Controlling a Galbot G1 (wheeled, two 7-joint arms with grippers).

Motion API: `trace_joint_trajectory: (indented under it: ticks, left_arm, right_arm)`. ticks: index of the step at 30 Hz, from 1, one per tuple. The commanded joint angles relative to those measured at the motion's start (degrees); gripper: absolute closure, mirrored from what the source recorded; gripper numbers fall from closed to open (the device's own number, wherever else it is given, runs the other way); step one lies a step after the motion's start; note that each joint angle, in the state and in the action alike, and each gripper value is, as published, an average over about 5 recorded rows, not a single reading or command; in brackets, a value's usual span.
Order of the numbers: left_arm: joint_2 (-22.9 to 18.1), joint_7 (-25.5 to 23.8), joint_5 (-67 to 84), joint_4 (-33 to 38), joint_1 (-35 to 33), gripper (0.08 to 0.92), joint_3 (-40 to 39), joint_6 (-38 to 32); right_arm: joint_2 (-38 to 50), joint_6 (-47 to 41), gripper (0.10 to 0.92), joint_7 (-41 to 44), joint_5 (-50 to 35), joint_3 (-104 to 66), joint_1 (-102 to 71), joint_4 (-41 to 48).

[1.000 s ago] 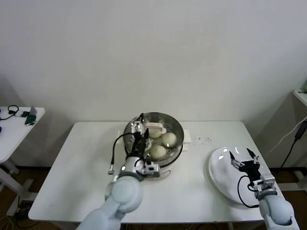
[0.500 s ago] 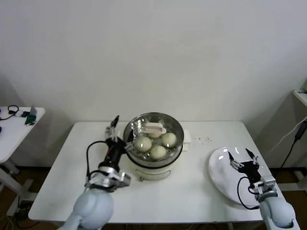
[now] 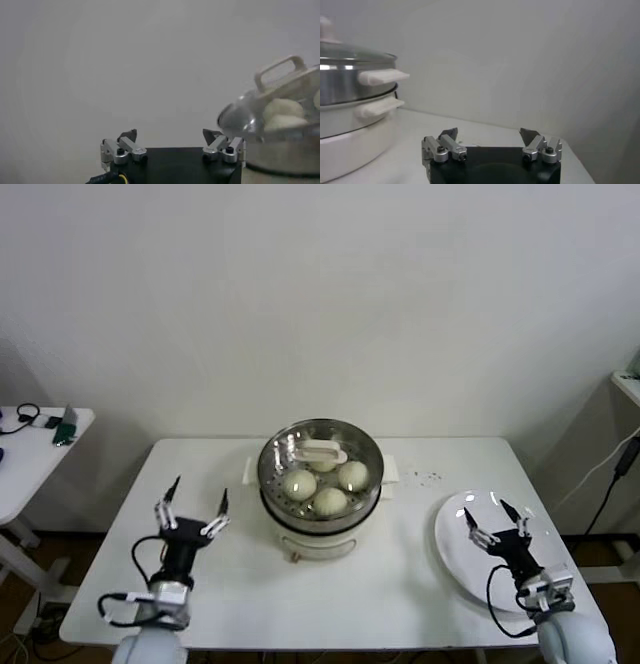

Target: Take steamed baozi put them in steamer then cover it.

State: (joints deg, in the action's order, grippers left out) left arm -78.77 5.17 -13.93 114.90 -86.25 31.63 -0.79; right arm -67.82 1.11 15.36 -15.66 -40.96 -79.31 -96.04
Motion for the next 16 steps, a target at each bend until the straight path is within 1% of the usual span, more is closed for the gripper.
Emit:
trace_joint_trajectory:
  ticks: [1,11,16]
  left_arm:
    - [-6.44,-1.81,14.24,-8.28,-5.87,0.177,7.47,-8.84]
    - [-7.45,-2.39,10.58,-5.18,-6.06,0.177,7.30,-7.00]
    - [-7.29,-2.72,10.27,-4.52,-6.07,0.177,7.44,-7.01]
  right_arm:
    - [-1.23,3.90,0.203,1.04,-1.44,0.64,-2.53,-1.69]
    - [-1.87,4.51,0.203,1.20,-2.49,0.61,-2.18,-1.80]
    - [-2.27,4.74,0.203,1.25,-2.42,0.57,-2.15,-1.75]
